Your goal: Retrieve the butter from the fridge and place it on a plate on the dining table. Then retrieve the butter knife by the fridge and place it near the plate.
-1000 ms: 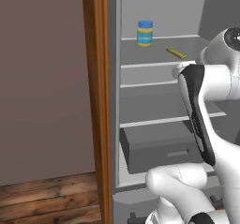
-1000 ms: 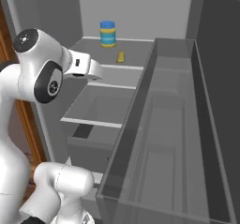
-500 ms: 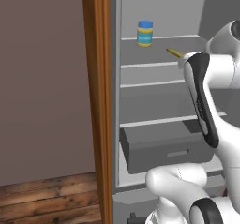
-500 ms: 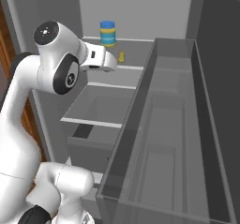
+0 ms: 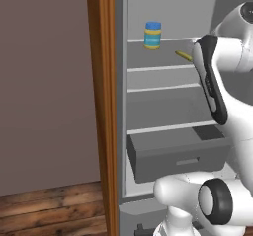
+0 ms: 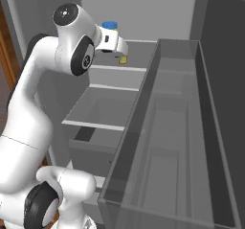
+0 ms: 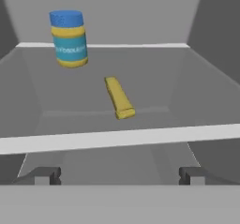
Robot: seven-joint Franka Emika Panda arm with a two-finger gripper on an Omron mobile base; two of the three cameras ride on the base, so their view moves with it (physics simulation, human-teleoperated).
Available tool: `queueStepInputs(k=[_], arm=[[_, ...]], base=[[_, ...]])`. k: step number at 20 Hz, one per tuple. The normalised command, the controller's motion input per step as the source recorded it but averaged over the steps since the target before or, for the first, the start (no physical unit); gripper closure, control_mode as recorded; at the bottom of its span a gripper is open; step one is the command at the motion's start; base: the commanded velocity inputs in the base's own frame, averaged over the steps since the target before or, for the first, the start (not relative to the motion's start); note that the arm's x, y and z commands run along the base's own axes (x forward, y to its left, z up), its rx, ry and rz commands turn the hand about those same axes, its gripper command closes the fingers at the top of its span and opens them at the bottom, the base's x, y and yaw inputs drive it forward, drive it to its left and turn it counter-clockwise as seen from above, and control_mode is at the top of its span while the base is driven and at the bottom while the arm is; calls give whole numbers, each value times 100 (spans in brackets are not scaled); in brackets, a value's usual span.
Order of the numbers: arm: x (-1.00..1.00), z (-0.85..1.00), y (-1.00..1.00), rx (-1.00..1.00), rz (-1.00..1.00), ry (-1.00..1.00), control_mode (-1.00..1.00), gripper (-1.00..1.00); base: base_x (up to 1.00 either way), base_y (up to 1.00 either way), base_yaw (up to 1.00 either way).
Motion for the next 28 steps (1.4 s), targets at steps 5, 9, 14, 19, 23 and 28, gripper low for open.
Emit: queueStepInputs(k=[5, 9, 14, 19, 23, 28], arm=[[47, -28, 0, 3, 0, 0, -100, -100], [37, -44, 0, 4, 0, 0, -100, -100], [20, -3, 0, 1, 0, 0, -100, -100], [11, 10, 0, 0, 0, 2, -100, -100], [41, -10, -11, 0, 1, 8, -100, -100], [45, -3, -16, 0, 1, 4, -100, -100]], base=[[0, 0, 0], [0, 0, 0], [0, 0, 0], [0, 0, 0], [0, 0, 0], [0, 0, 0]])
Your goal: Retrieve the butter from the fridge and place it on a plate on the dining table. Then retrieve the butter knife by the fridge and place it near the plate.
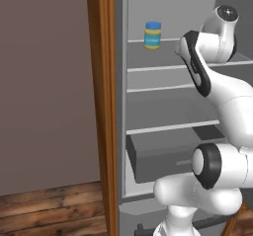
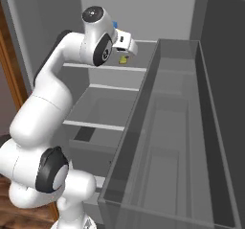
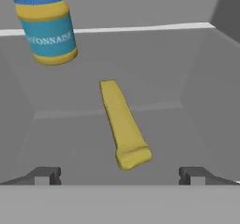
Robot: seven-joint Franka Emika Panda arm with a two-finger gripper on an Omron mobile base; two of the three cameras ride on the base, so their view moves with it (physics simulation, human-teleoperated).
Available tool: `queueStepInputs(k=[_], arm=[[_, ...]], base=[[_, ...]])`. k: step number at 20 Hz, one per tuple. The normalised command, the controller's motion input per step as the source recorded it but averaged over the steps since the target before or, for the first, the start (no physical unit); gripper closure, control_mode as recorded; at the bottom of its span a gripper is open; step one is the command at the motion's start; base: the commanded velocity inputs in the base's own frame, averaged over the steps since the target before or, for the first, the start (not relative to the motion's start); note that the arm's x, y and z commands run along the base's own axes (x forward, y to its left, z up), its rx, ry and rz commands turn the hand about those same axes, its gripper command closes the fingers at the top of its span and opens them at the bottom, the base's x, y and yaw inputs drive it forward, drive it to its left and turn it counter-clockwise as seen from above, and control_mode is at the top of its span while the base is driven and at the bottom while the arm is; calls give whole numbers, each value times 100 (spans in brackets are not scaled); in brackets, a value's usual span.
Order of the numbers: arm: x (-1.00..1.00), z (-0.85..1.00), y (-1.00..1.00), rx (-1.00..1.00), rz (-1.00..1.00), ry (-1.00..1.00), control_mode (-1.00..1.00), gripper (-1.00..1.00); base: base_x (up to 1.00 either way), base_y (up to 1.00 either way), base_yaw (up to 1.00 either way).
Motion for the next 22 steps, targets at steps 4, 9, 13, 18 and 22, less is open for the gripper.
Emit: queueStepInputs(k=[4, 9, 13, 18, 22], arm=[[20, 0, -11, 0, 3, 5, -100, -100], [6, -17, 0, 0, 0, 5, -100, -100], [2, -16, 5, 0, 0, 3, -100, -100], [9, -21, 0, 0, 0, 0, -100, -100], [15, -20, 0, 0, 0, 0, -100, -100]], base=[[0, 0, 0], [0, 0, 0], [0, 0, 0], [0, 0, 0], [0, 0, 0]])
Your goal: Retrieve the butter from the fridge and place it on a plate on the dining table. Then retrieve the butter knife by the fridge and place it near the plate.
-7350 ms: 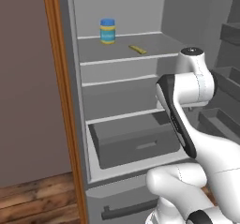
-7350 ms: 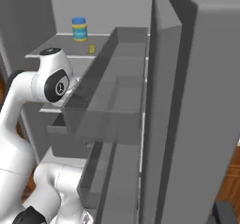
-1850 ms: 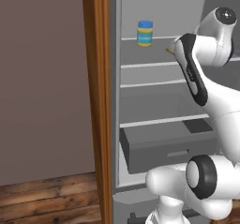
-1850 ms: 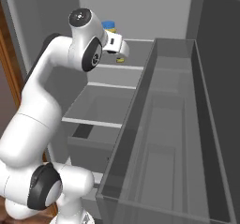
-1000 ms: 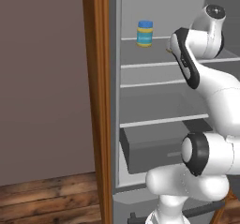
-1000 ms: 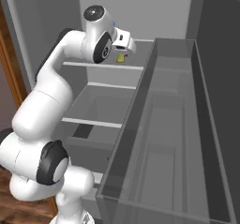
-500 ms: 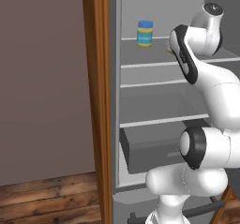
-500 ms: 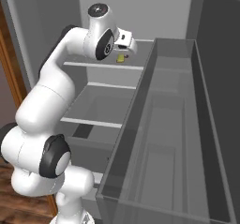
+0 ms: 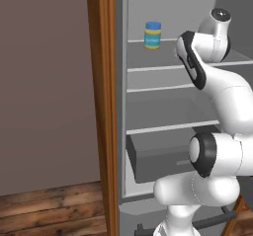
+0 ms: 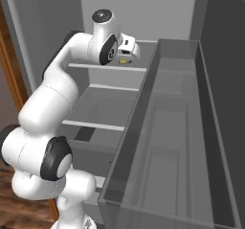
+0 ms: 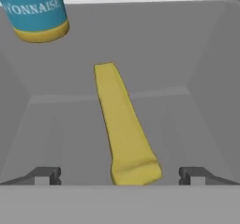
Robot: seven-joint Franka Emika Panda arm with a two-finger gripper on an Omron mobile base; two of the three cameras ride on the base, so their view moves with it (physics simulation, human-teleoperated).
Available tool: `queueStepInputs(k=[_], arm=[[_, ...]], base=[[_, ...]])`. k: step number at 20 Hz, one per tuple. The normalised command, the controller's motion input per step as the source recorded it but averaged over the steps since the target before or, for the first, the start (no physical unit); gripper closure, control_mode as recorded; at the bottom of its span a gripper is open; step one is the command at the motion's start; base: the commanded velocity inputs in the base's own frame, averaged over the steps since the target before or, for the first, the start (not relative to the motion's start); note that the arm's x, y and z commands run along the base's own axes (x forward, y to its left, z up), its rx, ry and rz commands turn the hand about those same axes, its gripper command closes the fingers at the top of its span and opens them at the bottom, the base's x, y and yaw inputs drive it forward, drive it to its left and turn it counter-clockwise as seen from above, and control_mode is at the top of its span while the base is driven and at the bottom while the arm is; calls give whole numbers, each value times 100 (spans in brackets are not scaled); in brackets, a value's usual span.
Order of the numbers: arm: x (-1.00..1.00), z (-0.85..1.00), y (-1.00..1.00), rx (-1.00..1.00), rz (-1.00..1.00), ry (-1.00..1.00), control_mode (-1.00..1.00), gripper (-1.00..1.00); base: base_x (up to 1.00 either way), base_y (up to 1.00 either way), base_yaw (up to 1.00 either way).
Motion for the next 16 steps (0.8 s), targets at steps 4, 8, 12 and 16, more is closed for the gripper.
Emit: queueStepInputs(k=[4, 8, 12, 16], arm=[[9, -7, 0, -1, 0, 0, -100, -100], [16, 0, -2, -3, 0, 0, -100, -100], [29, 0, -8, -4, 0, 1, -100, -100], [29, -1, -11, -3, 0, 2, -100, -100]], base=[[0, 0, 0], [0, 0, 0], [0, 0, 0], [0, 0, 0]])
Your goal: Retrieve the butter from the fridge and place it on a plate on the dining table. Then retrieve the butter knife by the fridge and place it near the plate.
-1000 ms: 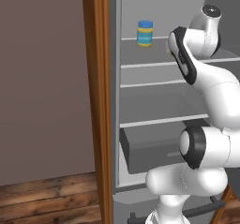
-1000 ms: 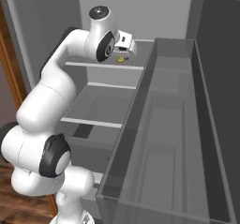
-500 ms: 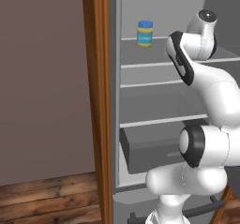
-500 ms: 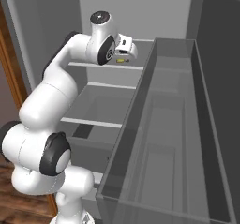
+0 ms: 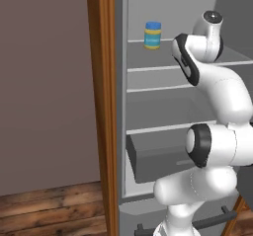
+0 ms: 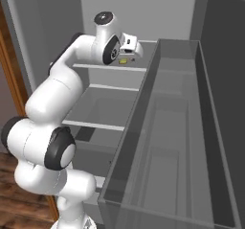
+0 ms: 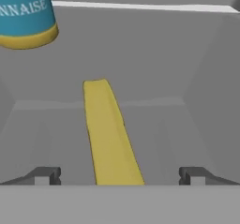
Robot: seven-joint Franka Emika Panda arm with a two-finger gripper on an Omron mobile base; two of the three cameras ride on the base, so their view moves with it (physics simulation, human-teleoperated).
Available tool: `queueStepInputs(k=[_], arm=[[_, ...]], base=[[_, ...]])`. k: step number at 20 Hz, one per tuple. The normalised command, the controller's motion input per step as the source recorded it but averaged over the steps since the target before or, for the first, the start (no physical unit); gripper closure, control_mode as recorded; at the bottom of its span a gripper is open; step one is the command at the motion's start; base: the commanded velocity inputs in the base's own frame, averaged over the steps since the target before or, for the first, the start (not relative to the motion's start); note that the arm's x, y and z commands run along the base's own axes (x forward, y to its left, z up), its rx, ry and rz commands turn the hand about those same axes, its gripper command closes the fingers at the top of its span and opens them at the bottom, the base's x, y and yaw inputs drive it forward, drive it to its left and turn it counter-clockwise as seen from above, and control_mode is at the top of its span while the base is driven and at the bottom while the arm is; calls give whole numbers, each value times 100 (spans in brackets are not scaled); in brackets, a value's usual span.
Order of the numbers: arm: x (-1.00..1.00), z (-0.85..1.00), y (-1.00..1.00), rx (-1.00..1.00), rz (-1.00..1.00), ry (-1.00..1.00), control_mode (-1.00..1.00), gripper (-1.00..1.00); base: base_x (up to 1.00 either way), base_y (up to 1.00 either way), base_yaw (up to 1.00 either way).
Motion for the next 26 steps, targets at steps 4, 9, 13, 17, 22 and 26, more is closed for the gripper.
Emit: queueStepInputs(k=[4, 9, 13, 17, 22, 26], arm=[[11, -22, -7, 0, 0, 8, -100, -100], [5, -31, 0, 0, 0, 6, -100, -100], [1, -37, 0, 0, 0, 1, -100, -100], [0, -25, 0, 0, 0, 0, -100, -100], [0, -25, 0, 0, 0, 0, -100, 100], [0, -28, 4, 0, 0, 0, -100, 100]], base=[[0, 0, 0], [0, 0, 0], [0, 0, 0], [0, 0, 0], [0, 0, 0], [0, 0, 0]])
